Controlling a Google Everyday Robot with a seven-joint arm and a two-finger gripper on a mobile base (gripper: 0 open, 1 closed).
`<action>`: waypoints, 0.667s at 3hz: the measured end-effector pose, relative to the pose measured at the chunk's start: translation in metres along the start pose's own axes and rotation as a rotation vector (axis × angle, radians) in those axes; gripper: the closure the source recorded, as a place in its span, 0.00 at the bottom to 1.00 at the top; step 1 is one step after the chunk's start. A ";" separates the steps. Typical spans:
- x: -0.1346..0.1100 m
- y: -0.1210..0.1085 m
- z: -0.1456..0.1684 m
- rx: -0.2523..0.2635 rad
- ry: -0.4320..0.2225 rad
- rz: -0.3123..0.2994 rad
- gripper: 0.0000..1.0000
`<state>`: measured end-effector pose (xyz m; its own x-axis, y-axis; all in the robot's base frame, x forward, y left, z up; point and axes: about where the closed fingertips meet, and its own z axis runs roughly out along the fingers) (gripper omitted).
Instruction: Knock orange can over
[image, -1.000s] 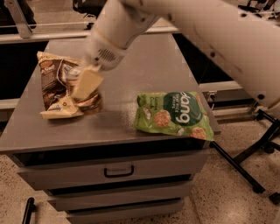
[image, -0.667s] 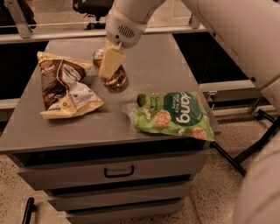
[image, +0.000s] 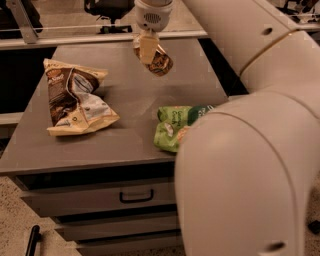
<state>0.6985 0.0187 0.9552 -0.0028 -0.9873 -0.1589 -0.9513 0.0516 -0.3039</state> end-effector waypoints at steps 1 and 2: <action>0.021 -0.029 0.009 0.090 0.107 -0.014 1.00; 0.045 -0.023 0.038 0.080 0.173 -0.021 0.84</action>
Offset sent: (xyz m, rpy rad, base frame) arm 0.0244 -0.0683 -0.0786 -0.2390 -0.0376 -0.0632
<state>0.7325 -0.0215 0.9190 -0.0430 -0.9990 0.0100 -0.9242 0.0360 -0.3803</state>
